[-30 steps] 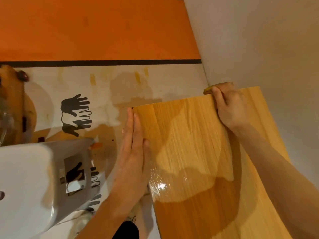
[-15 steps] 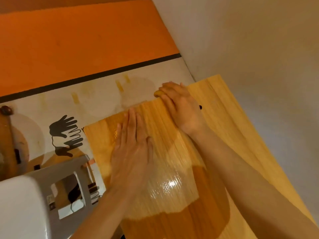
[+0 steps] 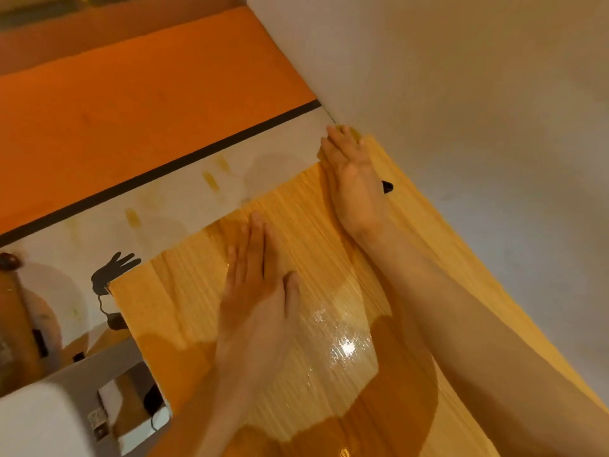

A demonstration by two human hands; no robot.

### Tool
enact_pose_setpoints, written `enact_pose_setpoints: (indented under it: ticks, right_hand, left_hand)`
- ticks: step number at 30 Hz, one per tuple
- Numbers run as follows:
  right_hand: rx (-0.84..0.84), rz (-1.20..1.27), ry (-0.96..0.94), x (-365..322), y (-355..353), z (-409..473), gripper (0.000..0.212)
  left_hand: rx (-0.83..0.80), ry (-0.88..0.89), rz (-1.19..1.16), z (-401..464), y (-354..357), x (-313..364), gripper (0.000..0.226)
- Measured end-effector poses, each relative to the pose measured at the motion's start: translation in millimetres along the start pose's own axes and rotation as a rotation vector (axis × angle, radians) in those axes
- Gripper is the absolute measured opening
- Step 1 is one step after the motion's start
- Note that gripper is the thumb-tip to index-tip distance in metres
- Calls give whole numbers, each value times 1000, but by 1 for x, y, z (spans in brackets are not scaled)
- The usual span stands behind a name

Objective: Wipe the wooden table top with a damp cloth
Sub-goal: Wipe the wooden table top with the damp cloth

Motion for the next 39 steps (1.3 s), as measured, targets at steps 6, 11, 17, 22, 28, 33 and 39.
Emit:
enact_pose_setpoints:
  ticks: [6, 11, 17, 22, 28, 33, 39]
  right_hand:
    - [177, -122, 327, 11, -16, 7, 52]
    - [204, -144, 393, 22, -29, -7, 52]
    - [288, -194, 527, 60, -70, -81, 30]
    - [187, -204, 752, 90, -121, -163, 40]
    - [134, 19, 688, 76, -89, -83, 31]
    - [-62, 191, 726, 81, -64, -26, 29]
    - [26, 59, 722, 101, -107, -125, 34]
  left_hand:
    - [-72, 181, 32, 6, 27, 61, 69]
    - [-100, 185, 203, 10, 33, 57, 73]
    - [-123, 163, 135, 9, 26, 60, 72]
    - [-175, 160, 88, 6, 20, 74, 75]
    - [-222, 297, 91, 19, 46, 132, 72]
    - [-211, 323, 123, 27, 54, 133, 76]
    - [-158, 348, 218, 26, 58, 131, 77]
Point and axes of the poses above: each hand's wrist, its own z-axis towards the middle knuckle, its own y-axis out of the palm, x = y × z, the point moved 4 cm from there along z, towards the middle knuckle, and after that the axes turned 5 degrees about z, right-handed, at the moved point
